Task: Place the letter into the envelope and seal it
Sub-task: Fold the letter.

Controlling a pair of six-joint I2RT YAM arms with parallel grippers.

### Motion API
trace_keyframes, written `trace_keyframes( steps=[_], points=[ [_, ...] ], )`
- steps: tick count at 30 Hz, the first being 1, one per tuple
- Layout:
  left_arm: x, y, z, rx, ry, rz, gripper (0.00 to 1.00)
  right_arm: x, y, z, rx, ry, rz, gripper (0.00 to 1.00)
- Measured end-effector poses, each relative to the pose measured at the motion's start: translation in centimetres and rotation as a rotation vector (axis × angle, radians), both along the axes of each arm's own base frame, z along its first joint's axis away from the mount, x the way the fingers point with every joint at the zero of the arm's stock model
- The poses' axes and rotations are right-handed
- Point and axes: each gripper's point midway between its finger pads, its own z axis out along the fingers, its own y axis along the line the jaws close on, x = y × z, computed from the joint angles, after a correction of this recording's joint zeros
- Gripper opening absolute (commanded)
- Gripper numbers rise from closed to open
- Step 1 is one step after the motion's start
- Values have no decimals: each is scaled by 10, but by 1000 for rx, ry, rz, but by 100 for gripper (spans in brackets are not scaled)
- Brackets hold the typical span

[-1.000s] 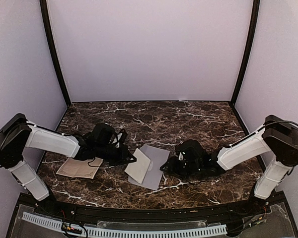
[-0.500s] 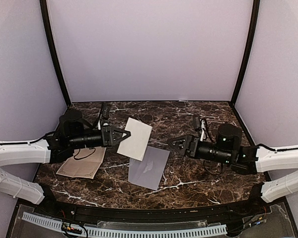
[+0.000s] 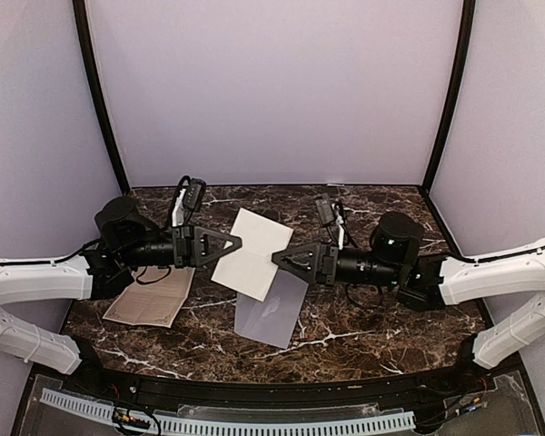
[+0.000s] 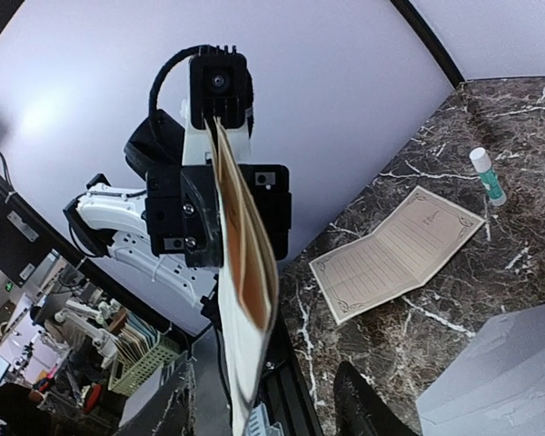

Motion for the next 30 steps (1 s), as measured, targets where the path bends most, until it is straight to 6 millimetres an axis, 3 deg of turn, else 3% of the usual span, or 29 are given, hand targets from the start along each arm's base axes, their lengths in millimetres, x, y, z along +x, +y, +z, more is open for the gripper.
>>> trace_keyframes(
  steps=[6, 8, 10, 11, 12, 14, 20, 26, 30],
  points=[
    [-6, -3, 0, -12, 5, -51, 0, -7, 5, 21, 71, -45, 43, 2],
    [-7, -4, 1, -15, 5, -58, 0, -8, 5, 25, 87, -55, 48, 0],
    [-7, -4, 2, -22, 2, -62, 19, -8, 5, 27, 97, -57, 50, 0],
    [-8, -4, 3, -24, 0, -65, 47, -8, 5, 28, 99, -58, 50, 0],
    [-8, -4, 4, -28, -4, -67, 65, -8, 5, 29, 102, -60, 50, 0],
    [-9, -4, 5, -32, -4, -73, 77, -8, 5, 32, 114, -67, 50, 0],
    [-15, -19, 0, -12, 9, -131, 80, -6, 4, 38, 135, -83, 39, 0],
    [-27, -32, -3, -8, 9, -177, 83, 10, -1, 48, 165, -96, -66, 0],
    [-25, -31, 2, -43, -11, -139, 76, 17, -6, 58, 196, -114, -120, 0]
  ],
)
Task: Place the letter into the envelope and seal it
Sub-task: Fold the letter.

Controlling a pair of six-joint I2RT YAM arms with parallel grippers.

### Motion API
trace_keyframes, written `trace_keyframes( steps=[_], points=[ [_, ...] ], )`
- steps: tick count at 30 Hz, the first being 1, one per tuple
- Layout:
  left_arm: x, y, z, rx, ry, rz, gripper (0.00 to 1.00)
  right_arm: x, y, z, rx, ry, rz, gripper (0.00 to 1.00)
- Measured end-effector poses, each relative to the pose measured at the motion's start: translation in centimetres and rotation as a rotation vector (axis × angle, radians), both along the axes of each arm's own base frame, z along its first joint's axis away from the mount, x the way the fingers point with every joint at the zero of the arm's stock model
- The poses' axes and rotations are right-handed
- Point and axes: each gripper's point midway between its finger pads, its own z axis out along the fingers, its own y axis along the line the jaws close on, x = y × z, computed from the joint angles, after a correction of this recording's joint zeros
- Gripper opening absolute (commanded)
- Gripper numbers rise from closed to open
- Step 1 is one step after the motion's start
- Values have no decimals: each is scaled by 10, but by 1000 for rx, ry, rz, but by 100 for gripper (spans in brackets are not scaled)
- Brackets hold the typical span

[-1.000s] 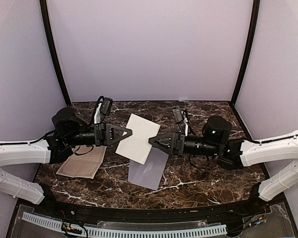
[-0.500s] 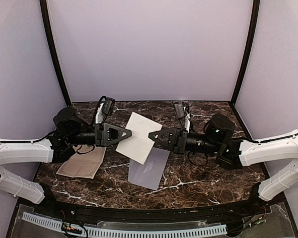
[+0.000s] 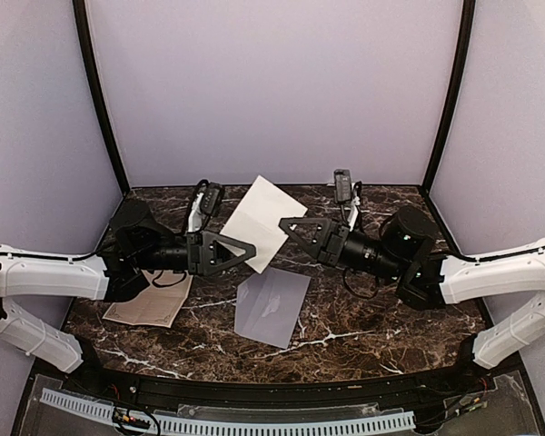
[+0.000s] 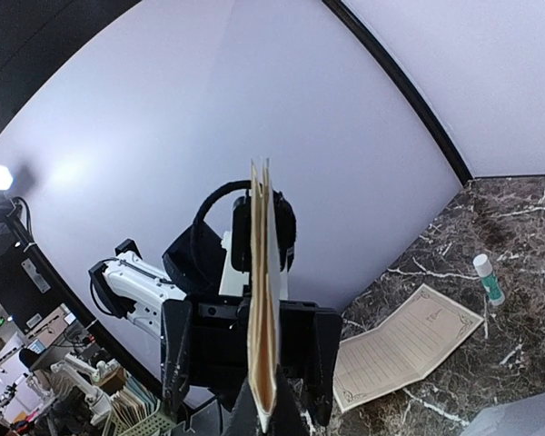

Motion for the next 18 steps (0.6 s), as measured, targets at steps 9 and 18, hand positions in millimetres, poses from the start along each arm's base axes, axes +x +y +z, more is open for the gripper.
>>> trace_keyframes(
  steps=[9, 18],
  points=[
    [-5, -4, 12, -63, 3, 22, 60, 5, -11, 29, 119, -44, -58, 0],
    [2, -8, 4, -51, 29, 40, 34, 5, -13, 35, 143, -50, -59, 0]
  ],
)
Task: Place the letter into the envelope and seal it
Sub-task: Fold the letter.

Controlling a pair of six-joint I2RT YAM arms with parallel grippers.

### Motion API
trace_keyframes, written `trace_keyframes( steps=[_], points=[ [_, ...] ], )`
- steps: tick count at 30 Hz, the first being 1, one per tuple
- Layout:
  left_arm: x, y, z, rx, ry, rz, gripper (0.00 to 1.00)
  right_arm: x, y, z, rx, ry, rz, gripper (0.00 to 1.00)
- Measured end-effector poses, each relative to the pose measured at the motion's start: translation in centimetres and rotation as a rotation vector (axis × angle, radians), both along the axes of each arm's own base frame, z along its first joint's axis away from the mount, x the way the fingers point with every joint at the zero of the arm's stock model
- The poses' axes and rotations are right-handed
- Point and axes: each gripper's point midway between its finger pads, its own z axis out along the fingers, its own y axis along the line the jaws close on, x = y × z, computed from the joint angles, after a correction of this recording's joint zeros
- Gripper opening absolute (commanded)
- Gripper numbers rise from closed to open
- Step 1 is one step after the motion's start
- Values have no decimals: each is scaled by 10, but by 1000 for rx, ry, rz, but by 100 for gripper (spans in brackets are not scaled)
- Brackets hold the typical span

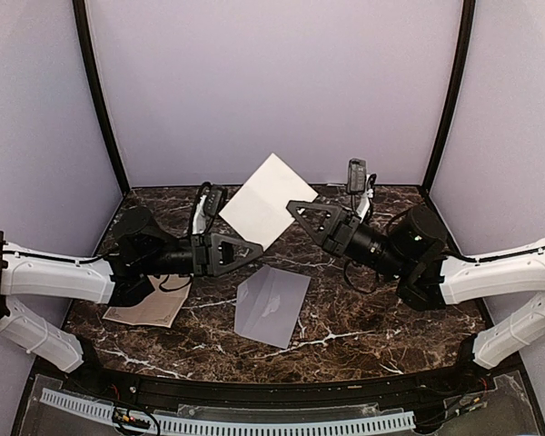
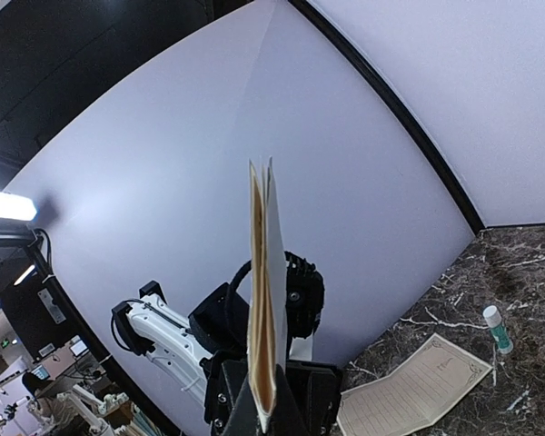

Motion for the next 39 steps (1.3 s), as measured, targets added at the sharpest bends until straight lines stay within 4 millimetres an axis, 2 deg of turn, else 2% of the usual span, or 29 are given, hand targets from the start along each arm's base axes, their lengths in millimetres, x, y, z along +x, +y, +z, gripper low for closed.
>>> trace_keyframes(
  steps=[3, 4, 6, 12, 15, 19, 20, 23, 24, 26, 30, 33, 39],
  points=[
    [1, -2, -3, 7, 9, -1, 27, 0, 0, 0, 0, 1, -1, 0],
    [1, -3, -4, 9, 7, -1, 20, 0, 0, 0, 0, 1, -2, 0],
    [1, -4, -5, 11, 8, -1, 14, 1, 0, -1, -1, 4, -7, 0],
    [4, -5, -1, 3, 5, 10, 15, 3, 1, -4, -13, 13, -13, 0],
    [6, -5, -1, 1, 7, 20, 1, 3, 1, -6, -18, 17, -14, 0],
    [7, -5, 1, -5, 11, 27, 0, 4, 1, -6, -18, 18, -18, 0],
    [8, -5, 1, -6, 11, 29, 0, 4, 1, -6, -19, 18, -18, 4],
    [9, -4, 1, -8, 12, 35, 0, 4, 1, -6, -21, 19, -15, 47],
    [10, -4, 2, -10, 11, 41, 0, 3, 2, -8, -27, 16, -10, 54],
    [11, -4, 4, -19, 7, 52, 0, 2, 4, -11, -41, 14, -1, 59],
    [15, -3, 8, -34, 1, 74, 0, -4, 11, -21, -74, 19, 30, 58],
    [16, -2, 10, -42, -3, 85, 0, -9, 18, -31, -97, 33, 60, 47],
    [16, -2, 13, -51, -8, 89, 0, -13, 31, -51, -142, 57, 98, 34]
  ],
)
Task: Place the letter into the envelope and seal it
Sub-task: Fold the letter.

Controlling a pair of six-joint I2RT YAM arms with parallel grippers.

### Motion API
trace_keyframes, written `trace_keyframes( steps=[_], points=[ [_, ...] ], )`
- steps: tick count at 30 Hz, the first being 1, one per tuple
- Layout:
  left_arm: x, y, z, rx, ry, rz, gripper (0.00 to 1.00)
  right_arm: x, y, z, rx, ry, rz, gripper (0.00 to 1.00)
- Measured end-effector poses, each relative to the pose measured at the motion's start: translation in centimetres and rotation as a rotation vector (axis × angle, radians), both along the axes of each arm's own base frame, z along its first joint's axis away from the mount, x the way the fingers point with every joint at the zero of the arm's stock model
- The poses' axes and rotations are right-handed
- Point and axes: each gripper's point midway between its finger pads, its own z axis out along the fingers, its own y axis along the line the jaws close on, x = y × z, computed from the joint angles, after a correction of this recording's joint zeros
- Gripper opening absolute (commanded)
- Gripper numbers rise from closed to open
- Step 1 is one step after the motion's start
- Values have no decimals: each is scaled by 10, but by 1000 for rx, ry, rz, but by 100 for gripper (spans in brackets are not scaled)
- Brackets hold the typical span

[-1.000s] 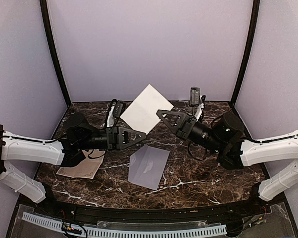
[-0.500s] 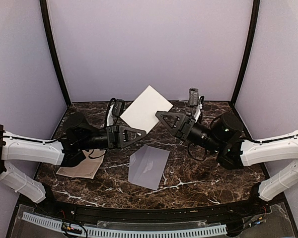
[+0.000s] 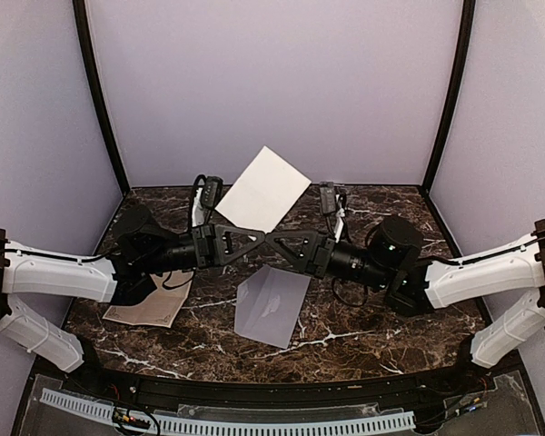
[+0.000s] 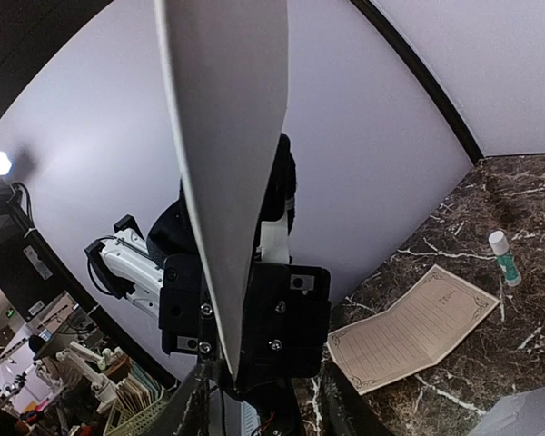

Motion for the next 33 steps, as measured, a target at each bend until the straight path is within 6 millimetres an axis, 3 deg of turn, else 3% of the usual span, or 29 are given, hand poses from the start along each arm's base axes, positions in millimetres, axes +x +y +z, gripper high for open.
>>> trace_keyframes(
  steps=[13, 16, 20, 33],
  points=[
    [-1, 0, -1, 2, 3, -5, 0, 1, 4, 5, 15, -17, -3, 26],
    [-1, 0, -1, 2, 3, -7, 0, 2, 3, 9, 21, -32, -10, 19],
    [-2, 0, -1, 2, 3, -9, 0, 2, 4, 16, 33, -45, -10, 0],
    [-4, 2, -1, -8, 2, -12, 0, 2, 4, 19, 41, -53, -12, 0]
  ],
)
